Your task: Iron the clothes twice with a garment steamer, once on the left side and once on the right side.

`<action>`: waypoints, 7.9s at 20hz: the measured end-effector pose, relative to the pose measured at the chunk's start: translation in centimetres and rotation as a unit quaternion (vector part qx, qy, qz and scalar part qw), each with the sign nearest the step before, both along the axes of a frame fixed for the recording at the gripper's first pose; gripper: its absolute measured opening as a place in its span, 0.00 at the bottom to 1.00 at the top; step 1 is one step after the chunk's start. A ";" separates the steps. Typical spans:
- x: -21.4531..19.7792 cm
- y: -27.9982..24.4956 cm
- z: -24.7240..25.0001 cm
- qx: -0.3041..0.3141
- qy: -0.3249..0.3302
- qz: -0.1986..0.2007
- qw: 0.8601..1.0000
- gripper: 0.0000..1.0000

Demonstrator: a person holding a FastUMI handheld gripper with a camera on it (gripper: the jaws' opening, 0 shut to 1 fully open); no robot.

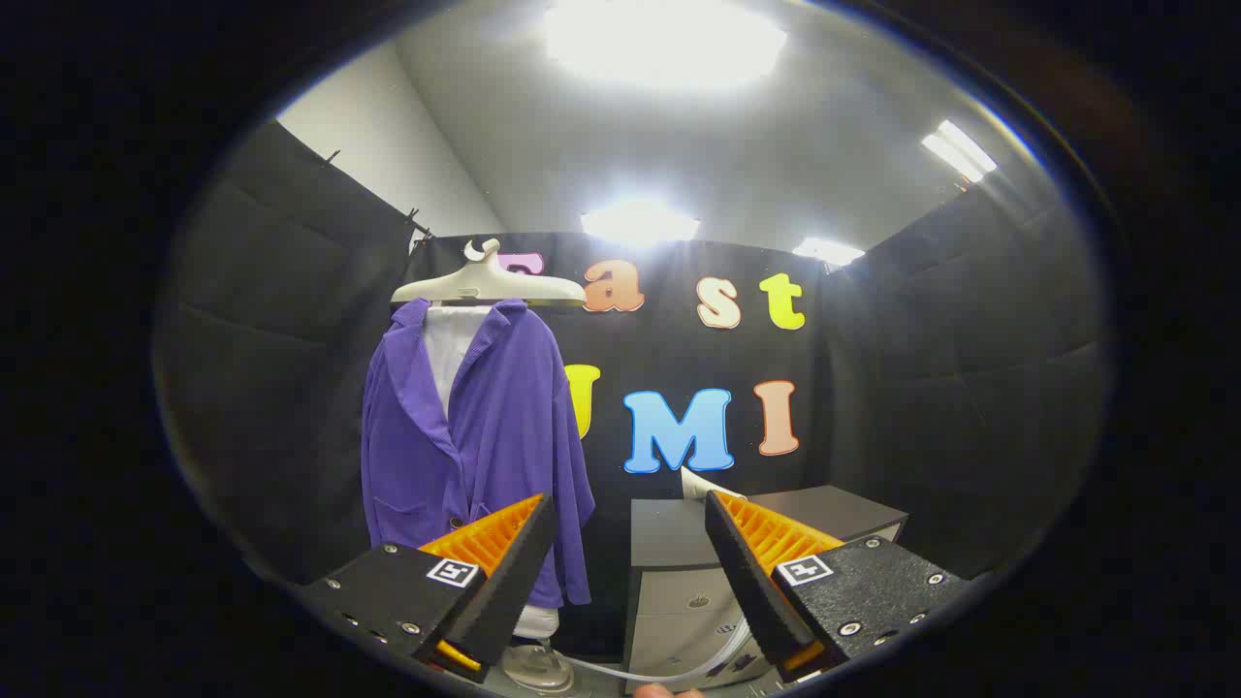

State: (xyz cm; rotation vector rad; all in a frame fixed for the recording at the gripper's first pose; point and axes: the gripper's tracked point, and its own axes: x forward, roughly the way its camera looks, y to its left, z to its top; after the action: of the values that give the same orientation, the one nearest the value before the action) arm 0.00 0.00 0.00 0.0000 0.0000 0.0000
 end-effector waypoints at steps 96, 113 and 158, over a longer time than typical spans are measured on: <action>39.2 -14.5 -18.0 0.389 0.393 0.141 0.821 0.31; 20.3 -1.1 -2.9 0.238 0.192 0.103 0.946 0.31; 13.4 13.8 -5.6 0.009 0.067 0.052 0.996 0.32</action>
State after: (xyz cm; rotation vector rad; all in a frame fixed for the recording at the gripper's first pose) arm 13.40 13.75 -5.61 0.0171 0.1351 0.1031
